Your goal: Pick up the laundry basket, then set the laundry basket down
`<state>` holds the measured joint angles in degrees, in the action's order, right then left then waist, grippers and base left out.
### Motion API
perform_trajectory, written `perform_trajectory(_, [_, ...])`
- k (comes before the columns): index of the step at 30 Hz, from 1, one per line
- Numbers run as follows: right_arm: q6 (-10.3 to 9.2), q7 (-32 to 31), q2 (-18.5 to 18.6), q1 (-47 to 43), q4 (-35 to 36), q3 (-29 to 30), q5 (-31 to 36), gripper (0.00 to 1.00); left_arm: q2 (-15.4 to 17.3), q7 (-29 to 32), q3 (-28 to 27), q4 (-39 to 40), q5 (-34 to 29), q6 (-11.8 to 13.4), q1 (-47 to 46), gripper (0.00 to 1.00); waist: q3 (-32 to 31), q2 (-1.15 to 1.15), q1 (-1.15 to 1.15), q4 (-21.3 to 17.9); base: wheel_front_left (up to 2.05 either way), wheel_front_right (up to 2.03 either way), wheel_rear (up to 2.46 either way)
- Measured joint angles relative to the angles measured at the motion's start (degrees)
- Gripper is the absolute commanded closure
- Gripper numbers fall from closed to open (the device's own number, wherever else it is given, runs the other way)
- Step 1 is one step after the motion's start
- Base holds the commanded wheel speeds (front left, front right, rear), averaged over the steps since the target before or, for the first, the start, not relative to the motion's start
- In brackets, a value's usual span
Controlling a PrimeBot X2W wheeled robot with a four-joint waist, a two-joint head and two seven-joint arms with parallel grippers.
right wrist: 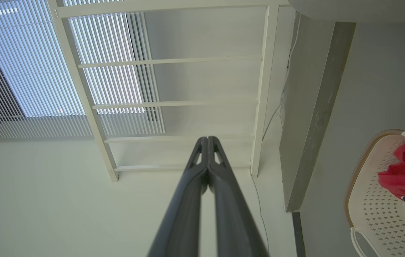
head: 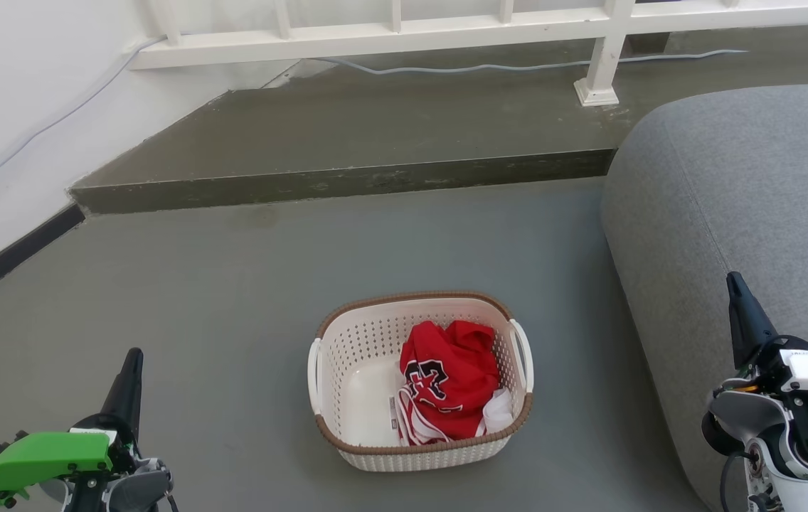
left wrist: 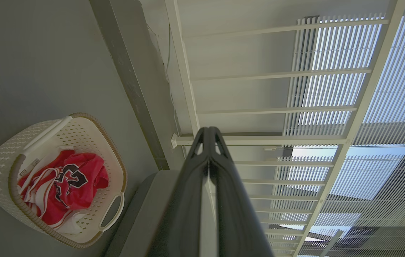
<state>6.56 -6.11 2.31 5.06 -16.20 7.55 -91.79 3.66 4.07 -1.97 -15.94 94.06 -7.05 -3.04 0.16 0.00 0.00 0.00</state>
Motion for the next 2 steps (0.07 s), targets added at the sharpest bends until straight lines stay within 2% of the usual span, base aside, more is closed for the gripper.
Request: perform_trajectory(2, [0.0, 0.0, 0.0, 0.0, 0.0, 0.0, 0.0, 1.0, 0.0, 0.0, -0.01, 0.0, 0.0, 0.0, 0.0, 1.0, 0.0, 0.0, 0.0, 0.0, 0.0, 0.0, 0.0])
